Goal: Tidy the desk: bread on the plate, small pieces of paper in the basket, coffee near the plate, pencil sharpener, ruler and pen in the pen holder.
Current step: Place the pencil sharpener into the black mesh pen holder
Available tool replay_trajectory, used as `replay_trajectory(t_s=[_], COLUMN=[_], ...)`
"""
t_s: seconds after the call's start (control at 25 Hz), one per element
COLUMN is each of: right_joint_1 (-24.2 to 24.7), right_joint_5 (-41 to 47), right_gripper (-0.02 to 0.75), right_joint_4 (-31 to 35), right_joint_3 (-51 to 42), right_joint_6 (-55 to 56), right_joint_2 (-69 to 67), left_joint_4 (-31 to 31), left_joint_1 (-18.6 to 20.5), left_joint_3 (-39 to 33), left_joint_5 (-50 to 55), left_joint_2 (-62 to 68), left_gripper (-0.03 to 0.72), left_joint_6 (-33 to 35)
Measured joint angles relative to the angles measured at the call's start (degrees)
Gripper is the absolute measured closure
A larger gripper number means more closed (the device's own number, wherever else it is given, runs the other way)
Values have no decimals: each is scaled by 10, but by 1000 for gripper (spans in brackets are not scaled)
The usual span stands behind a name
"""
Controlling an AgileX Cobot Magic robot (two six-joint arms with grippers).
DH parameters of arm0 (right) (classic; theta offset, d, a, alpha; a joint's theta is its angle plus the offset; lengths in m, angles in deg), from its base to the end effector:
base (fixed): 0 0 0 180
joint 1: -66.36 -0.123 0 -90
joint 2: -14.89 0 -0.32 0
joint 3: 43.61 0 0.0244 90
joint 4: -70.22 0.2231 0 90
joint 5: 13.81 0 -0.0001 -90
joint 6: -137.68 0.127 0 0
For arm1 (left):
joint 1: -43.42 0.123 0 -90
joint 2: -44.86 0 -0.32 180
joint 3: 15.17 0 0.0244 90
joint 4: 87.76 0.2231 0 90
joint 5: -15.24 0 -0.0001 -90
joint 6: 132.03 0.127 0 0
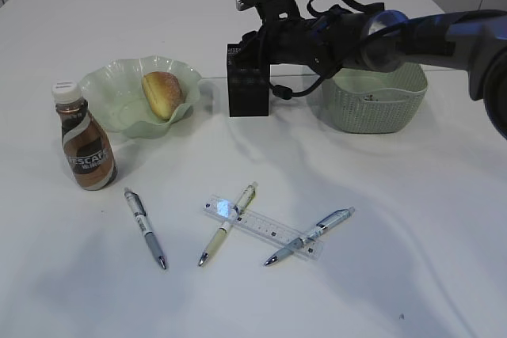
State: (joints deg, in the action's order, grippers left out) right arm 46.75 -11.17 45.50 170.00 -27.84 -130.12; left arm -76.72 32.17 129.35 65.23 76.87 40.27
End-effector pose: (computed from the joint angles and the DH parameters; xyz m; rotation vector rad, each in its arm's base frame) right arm 0.5613 0.1973 0.1965 -0.4993 1.9234 0.0870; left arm 0.0403 0.0110 0.3435 0.0980 2.0334 0.0209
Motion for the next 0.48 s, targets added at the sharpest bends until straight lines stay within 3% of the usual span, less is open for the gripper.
replay_trajectory(t_s=[0.48], right_joint_1=[0], right_joint_5=[0], right_gripper=[330], right_joint_4=[0], right_joint_3=[0], right_joint_6=[8], right_joint_2=[-1], left_joint_4=[0], left_joint_1=[0], left_joint_3=[0], left_joint_5=[-2], left_joint_2=[0], left_gripper=[347], left_joint_6=[0])
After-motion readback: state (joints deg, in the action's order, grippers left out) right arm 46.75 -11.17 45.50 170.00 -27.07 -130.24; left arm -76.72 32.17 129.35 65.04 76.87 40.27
